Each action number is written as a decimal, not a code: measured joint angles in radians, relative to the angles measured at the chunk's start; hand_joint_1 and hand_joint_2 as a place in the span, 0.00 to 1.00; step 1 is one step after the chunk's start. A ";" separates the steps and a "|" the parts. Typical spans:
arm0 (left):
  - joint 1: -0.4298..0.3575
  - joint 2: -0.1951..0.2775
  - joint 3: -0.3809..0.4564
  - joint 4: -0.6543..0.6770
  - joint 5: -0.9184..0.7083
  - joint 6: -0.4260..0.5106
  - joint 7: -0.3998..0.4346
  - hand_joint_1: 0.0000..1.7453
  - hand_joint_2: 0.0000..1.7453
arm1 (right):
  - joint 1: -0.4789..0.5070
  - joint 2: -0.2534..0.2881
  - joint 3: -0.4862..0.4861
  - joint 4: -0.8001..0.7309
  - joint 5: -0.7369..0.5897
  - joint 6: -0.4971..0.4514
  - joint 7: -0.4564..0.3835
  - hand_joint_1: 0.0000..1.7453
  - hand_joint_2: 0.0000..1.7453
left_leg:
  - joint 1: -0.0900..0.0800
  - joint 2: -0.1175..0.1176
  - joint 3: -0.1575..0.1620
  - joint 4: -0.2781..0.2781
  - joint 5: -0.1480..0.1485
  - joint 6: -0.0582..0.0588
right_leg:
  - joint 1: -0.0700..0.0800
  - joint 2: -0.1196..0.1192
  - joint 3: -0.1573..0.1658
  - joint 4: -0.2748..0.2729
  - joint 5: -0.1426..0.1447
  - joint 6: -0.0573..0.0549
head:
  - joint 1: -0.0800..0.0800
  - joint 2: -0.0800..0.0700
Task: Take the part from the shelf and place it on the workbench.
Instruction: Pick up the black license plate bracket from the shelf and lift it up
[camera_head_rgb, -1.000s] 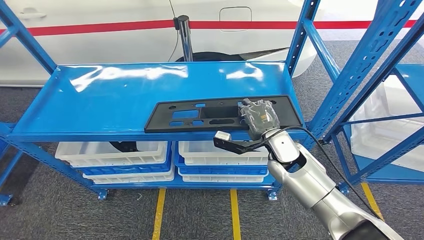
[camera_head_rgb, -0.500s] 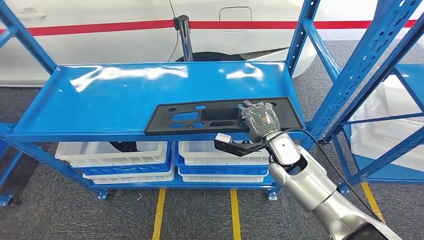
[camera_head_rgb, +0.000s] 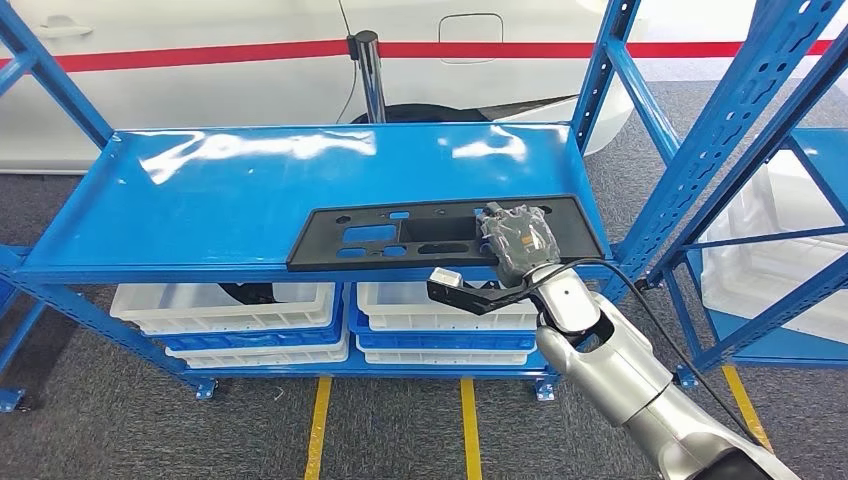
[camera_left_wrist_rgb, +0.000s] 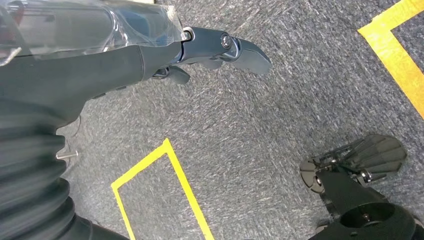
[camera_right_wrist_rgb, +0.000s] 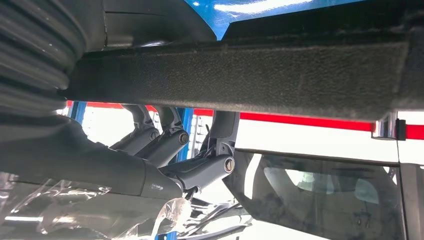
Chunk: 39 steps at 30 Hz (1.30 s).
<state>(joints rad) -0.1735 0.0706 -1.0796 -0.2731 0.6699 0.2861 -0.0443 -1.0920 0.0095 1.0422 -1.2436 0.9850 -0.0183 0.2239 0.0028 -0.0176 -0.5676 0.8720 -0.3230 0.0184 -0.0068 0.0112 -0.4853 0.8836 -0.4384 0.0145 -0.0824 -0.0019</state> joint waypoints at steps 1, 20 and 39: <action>0.000 0.000 0.000 0.000 0.000 0.000 0.000 0.00 1.00 | 0.000 0.000 0.000 0.000 0.000 0.000 0.000 1.00 1.00 | 0.000 0.000 0.000 0.000 0.000 0.000 | 0.000 0.000 0.000 0.000 0.000 0.000 | 0.000 0.000; -0.002 0.003 0.000 0.000 -0.038 -0.041 -0.013 0.00 1.00 | 0.047 -0.024 -0.048 -0.050 0.077 -0.106 -0.009 1.00 1.00 | -0.004 0.000 -0.001 0.008 -0.007 0.010 | -0.005 0.000 0.002 -0.001 -0.002 0.006 | 0.000 0.000; -0.012 0.006 0.000 0.000 -0.049 -0.044 0.003 0.00 1.00 | 0.064 -0.035 -0.071 -0.091 0.086 -0.111 -0.018 1.00 1.00 | 0.037 0.008 0.001 -0.014 0.015 -0.041 | -0.034 0.001 -0.012 0.003 0.022 0.026 | 0.000 0.000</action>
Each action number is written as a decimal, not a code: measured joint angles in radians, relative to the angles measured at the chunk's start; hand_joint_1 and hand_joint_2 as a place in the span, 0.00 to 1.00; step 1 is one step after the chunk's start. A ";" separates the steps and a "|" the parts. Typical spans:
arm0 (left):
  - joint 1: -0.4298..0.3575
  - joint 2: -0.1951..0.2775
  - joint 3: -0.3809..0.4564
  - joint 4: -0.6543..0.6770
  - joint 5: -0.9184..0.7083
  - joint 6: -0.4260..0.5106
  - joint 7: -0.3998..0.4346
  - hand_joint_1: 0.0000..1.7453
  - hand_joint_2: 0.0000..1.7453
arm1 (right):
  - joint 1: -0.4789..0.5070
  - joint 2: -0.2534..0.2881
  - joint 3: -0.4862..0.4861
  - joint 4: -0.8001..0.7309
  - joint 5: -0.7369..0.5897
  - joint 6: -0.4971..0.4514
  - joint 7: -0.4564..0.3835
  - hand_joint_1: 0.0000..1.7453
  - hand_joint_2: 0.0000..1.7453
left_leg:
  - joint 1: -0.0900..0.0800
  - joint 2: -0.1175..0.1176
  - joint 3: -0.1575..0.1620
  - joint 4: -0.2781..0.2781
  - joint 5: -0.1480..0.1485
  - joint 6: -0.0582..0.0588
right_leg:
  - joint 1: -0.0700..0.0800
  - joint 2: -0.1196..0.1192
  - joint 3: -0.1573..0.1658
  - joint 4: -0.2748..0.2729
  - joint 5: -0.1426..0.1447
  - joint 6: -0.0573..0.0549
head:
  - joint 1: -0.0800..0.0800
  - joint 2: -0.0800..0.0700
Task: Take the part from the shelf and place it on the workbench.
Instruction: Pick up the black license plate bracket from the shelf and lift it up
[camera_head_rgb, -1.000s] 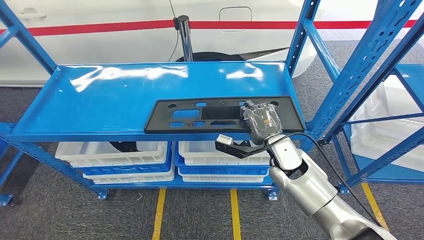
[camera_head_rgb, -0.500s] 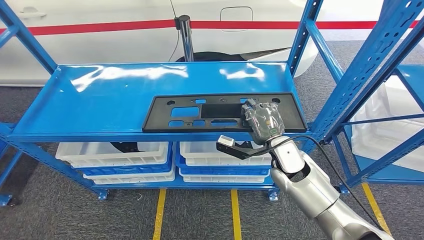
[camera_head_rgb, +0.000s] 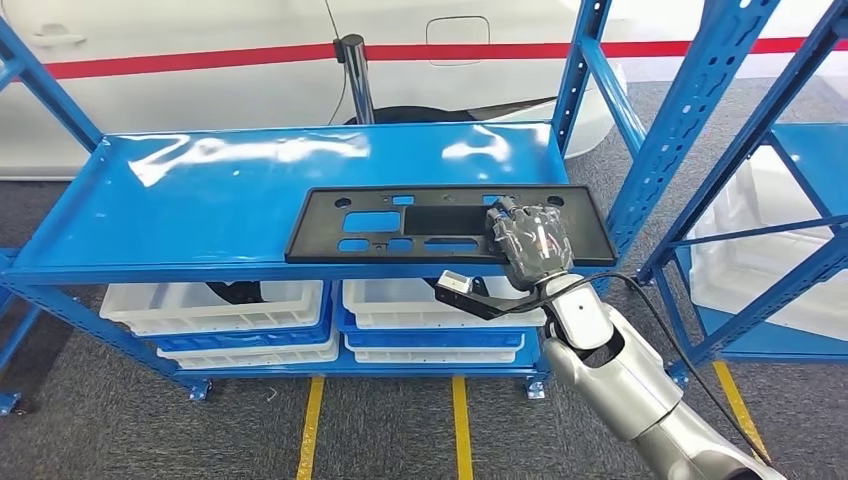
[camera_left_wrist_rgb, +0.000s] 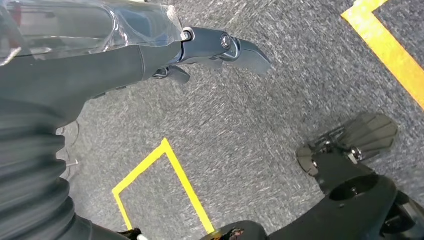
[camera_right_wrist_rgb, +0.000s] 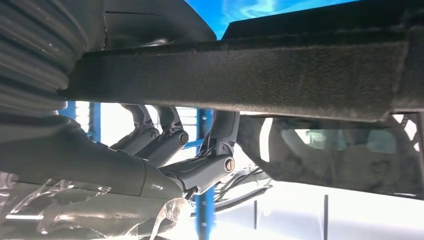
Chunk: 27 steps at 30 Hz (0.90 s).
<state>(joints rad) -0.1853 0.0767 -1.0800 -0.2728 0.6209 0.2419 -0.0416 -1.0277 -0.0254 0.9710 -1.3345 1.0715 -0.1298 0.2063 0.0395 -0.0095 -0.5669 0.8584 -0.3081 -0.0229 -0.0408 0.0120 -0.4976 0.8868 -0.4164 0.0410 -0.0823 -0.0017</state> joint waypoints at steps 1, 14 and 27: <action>0.000 0.000 0.000 0.000 -0.001 0.000 0.001 0.00 1.00 | 0.000 0.001 -0.001 0.000 0.000 0.000 0.000 1.00 1.00 | 0.001 0.001 -0.013 0.028 -0.025 -0.003 | -0.002 -0.001 -0.005 -0.004 0.008 -0.011 | 0.000 0.000; -0.004 0.000 0.000 0.000 -0.010 0.004 0.001 0.00 1.00 | 0.008 -0.001 -0.002 -0.016 0.008 -0.001 -0.001 1.00 1.00 | -0.010 -0.003 0.080 0.018 -0.086 0.010 | 0.005 -0.001 -0.061 -0.002 0.064 0.008 | 0.000 0.000; -0.004 -0.002 0.000 0.000 -0.017 0.004 0.001 0.00 1.00 | 0.016 -0.013 -0.009 -0.039 0.012 0.001 0.000 1.00 1.00 | -0.044 0.002 0.006 0.023 -0.020 0.059 | 0.044 -0.008 0.027 0.031 -0.036 -0.038 | 0.000 0.000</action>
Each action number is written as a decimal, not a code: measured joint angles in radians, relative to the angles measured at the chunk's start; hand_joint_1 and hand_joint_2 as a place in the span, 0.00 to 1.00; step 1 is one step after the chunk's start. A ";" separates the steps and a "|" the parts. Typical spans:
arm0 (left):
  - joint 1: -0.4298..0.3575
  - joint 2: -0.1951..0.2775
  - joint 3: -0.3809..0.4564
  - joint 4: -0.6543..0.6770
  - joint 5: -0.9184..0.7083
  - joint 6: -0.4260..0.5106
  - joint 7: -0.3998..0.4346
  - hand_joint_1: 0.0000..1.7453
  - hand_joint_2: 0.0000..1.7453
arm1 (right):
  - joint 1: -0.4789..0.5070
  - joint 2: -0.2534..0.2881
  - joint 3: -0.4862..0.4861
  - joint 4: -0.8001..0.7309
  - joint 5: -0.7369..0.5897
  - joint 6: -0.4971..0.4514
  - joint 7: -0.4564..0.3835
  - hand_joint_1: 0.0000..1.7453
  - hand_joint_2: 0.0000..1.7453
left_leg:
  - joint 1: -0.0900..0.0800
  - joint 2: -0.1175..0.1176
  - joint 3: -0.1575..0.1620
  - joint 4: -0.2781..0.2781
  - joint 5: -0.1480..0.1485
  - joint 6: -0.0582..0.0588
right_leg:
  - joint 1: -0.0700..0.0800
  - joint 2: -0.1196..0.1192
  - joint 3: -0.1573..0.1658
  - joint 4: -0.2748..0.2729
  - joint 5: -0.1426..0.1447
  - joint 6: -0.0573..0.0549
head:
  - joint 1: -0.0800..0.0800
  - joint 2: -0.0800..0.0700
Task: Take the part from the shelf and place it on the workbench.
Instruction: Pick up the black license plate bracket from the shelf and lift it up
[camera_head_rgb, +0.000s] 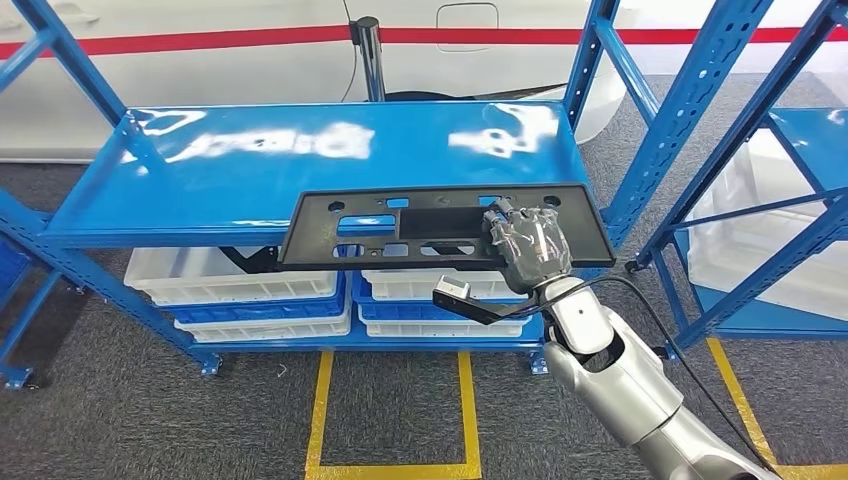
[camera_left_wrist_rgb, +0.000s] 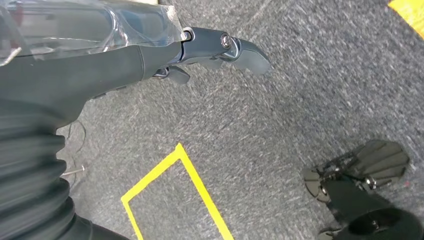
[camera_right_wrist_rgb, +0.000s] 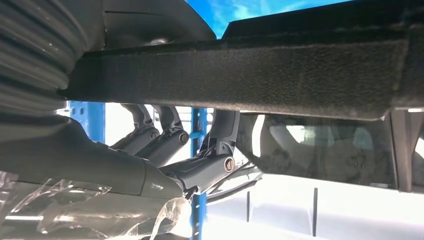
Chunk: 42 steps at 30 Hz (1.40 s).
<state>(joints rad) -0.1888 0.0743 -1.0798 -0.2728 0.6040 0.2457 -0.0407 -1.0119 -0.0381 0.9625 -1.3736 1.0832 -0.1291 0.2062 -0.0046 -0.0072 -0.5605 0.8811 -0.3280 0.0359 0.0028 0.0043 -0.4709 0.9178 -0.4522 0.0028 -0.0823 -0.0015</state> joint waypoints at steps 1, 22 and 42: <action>-0.001 -0.001 0.000 0.000 -0.002 0.001 0.000 0.00 1.00 | -0.001 0.000 -0.001 -0.002 0.001 0.000 0.001 1.00 1.00 | -0.001 0.000 -0.004 0.000 0.006 -0.005 | 0.003 -0.001 0.009 -0.020 0.003 -0.001 | 0.000 0.000; -0.012 -0.002 0.001 0.000 -0.017 0.005 0.006 0.00 1.00 | 0.003 -0.005 -0.006 -0.018 0.008 0.000 0.004 1.00 1.00 | 0.013 0.004 0.064 -0.020 -0.044 0.014 | -0.009 -0.003 -0.177 0.142 -0.028 0.035 | 0.000 0.000; -0.012 -0.003 0.001 0.000 -0.028 0.006 0.015 0.00 1.00 | 0.003 -0.008 -0.009 -0.020 -0.023 0.003 -0.002 1.00 1.00 | 0.029 0.004 -0.077 0.291 -0.133 -0.054 | -0.018 -0.004 -0.089 -0.031 0.096 -0.004 | -0.001 0.000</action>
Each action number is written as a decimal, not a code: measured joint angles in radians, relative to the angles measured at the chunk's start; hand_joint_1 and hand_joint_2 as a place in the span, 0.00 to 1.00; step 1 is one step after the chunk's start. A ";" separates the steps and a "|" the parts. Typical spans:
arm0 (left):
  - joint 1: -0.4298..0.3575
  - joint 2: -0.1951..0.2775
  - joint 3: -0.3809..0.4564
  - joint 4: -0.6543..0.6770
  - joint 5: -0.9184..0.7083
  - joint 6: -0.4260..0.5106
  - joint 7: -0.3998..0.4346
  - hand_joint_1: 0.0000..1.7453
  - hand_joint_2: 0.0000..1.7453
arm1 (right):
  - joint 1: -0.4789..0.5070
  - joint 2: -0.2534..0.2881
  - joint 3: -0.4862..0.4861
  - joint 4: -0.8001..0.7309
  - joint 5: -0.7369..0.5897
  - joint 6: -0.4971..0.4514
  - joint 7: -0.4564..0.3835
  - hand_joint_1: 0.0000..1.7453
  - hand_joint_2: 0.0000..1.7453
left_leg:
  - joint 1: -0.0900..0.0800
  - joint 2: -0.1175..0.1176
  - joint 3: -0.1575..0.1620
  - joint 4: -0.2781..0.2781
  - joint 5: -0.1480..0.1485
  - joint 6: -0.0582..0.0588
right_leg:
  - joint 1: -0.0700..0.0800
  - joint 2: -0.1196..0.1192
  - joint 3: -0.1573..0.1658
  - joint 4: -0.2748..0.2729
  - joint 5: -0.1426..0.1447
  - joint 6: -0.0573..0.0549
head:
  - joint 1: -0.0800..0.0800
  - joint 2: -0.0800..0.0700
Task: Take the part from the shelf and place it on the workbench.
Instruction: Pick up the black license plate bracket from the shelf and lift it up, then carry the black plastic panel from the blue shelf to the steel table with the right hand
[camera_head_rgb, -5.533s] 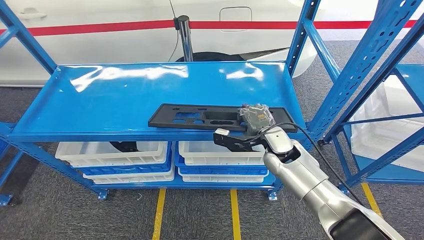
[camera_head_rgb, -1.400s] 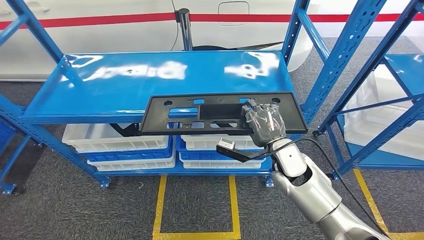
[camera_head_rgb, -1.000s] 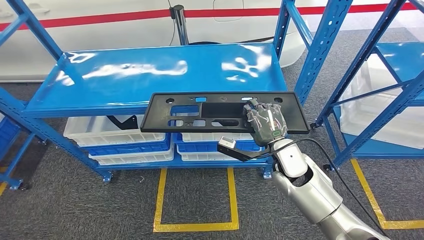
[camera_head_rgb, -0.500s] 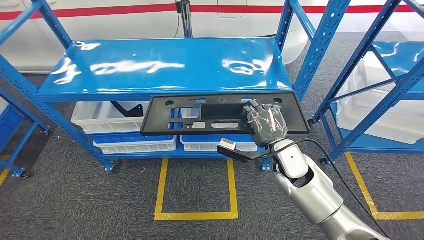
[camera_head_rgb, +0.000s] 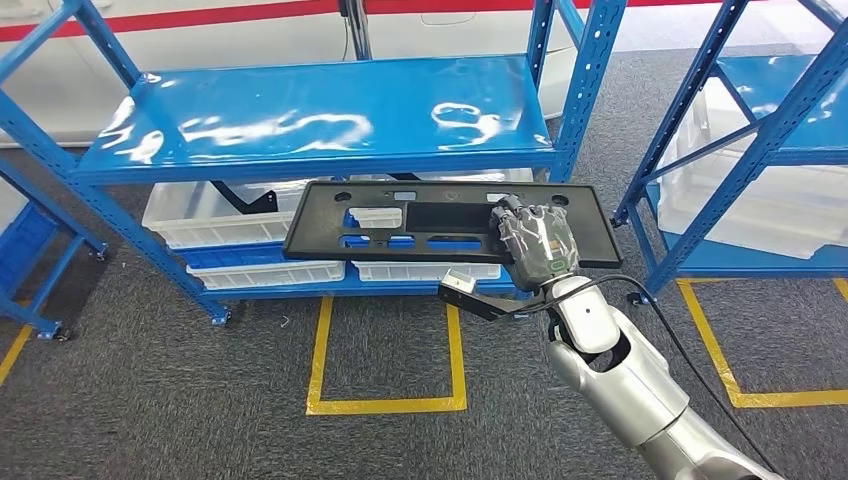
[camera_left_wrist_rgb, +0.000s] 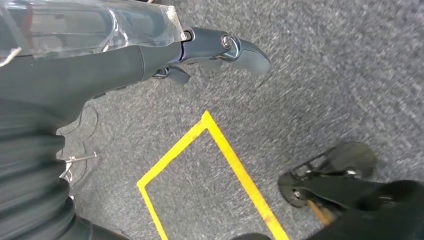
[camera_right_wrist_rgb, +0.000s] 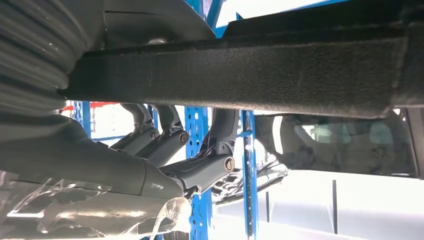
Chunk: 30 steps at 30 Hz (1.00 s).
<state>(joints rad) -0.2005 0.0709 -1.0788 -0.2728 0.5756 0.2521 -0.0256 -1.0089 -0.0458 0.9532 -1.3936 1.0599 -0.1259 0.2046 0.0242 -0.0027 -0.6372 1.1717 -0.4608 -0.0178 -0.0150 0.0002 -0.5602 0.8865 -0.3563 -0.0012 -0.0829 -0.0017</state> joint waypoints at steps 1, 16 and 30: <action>-0.001 0.000 0.000 0.000 0.000 0.000 0.000 0.00 1.00 | 0.000 0.000 0.000 0.000 -0.001 0.000 0.000 1.00 1.00 | -0.001 0.000 0.053 -0.069 0.022 0.005 | 0.000 0.000 -0.010 0.000 0.010 0.003 | 0.000 0.000; -0.001 -0.002 0.004 0.000 -0.001 0.002 -0.001 0.00 1.00 | 0.007 -0.010 -0.009 -0.006 -0.037 0.015 -0.001 1.00 1.00 | -0.017 0.002 0.087 -0.302 0.133 0.060 | -0.002 0.001 -0.054 0.272 -0.104 0.049 | 0.000 0.000; 0.007 -0.002 0.025 0.000 0.005 -0.011 -0.016 0.00 1.00 | -0.001 -0.011 -0.010 -0.019 -0.025 0.018 -0.001 1.00 1.00 | -0.011 0.002 -0.034 0.013 0.004 0.003 | 0.007 -0.001 0.055 -0.001 -0.046 -0.011 | 0.000 0.000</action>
<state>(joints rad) -0.1932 0.0687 -1.0535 -0.2728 0.5807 0.2411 -0.0420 -1.0101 -0.0572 0.9434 -1.4122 1.0349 -0.1075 0.2034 0.0132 -0.0006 -0.6709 1.1846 -0.4568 -0.0153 -0.0078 -0.0008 -0.5056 0.8859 -0.4020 -0.0120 -0.0830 -0.0019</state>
